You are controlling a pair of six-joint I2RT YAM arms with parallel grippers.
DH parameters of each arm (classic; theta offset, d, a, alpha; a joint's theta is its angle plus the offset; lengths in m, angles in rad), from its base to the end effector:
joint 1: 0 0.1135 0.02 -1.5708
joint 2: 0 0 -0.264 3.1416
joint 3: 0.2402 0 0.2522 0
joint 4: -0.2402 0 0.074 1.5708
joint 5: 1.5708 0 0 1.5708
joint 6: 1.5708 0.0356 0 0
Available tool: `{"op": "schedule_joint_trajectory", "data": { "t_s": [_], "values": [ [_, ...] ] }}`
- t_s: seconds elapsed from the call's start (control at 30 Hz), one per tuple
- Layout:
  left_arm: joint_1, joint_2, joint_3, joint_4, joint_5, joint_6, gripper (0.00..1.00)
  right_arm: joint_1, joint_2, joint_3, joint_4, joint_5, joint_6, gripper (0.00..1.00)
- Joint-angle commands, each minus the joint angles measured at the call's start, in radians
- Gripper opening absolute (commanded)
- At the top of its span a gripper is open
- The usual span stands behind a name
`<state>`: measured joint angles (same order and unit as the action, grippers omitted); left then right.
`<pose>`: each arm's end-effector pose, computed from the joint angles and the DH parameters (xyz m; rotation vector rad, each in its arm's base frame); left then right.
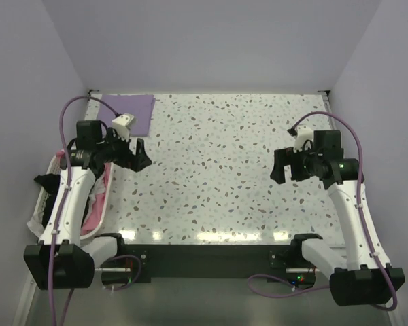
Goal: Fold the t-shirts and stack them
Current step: Grab the tshirt from the pile
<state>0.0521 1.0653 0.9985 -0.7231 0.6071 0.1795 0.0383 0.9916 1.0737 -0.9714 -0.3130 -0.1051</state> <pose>0.2140 -0.0092 0.3147 0.4308 2.2171 -0.5904 0.1821 0.0179 0.3306 -0.3096 2.4133 0.3543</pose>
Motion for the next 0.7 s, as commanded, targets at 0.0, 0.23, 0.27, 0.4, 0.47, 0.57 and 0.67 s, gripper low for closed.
{"op": "schedule_joint_trajectory", "data": {
  "t_s": [0.0,0.23,0.27,0.4,0.47,0.57,0.67],
  "values": [
    [0.008,0.09,0.123,0.002,-0.05,0.025,1.0,-0.003,0.014,0.011,0.014,0.002,-0.008,0.99],
    [0.144,0.282,0.388,-0.257,-0.173,0.125,1.0,-0.003,0.125,0.052,-0.044,-0.097,-0.065,0.99],
    [0.176,0.28,0.408,-0.28,-0.156,0.177,1.0,-0.003,0.128,0.046,-0.038,-0.115,-0.07,0.99],
    [0.398,0.268,0.419,-0.418,-0.125,0.362,1.0,-0.003,0.163,0.042,-0.041,-0.141,-0.087,0.99],
    [0.468,0.269,0.404,-0.441,-0.147,0.463,1.0,-0.003,0.173,0.04,-0.041,-0.14,-0.088,0.99],
    [0.601,0.297,0.365,-0.476,-0.148,0.575,1.0,-0.003,0.179,0.038,-0.041,-0.169,-0.094,0.99],
    [0.759,0.352,0.312,-0.478,-0.142,0.659,1.0,-0.005,0.202,0.037,-0.038,-0.176,-0.096,0.99]
  ]
}}
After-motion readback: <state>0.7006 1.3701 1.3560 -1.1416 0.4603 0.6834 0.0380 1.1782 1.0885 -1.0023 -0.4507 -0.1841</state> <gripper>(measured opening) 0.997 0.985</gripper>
